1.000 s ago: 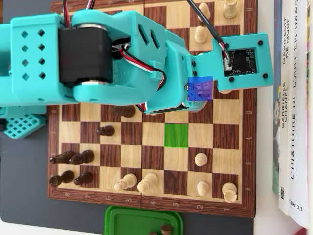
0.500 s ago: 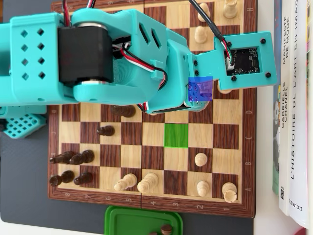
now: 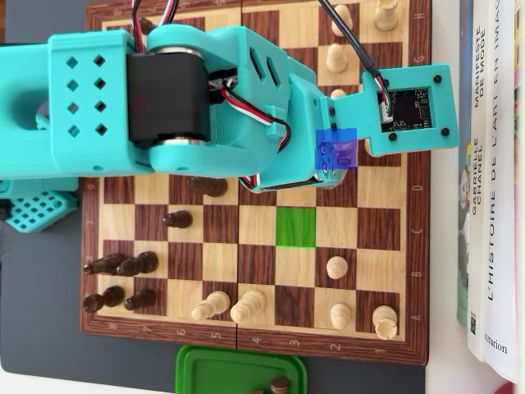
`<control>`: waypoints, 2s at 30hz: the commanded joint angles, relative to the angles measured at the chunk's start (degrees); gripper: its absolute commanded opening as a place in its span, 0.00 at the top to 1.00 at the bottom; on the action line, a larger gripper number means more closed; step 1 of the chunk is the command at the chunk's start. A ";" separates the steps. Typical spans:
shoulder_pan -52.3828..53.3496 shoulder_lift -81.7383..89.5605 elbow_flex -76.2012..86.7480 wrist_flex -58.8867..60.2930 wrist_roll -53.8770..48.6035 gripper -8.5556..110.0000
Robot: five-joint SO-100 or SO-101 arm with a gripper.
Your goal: Play chess
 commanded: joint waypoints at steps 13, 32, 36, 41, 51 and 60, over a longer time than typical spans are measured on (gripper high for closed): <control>-0.18 1.67 -3.08 -0.26 -0.35 0.82; -0.18 3.52 -2.99 -0.62 -0.35 0.83; -0.09 3.52 -2.99 -0.62 -0.35 0.83; -0.09 3.52 -2.99 -0.62 -0.35 0.89; -0.09 3.52 -2.81 -0.62 -0.35 0.91; 0.44 3.96 -2.55 -0.62 -0.35 0.91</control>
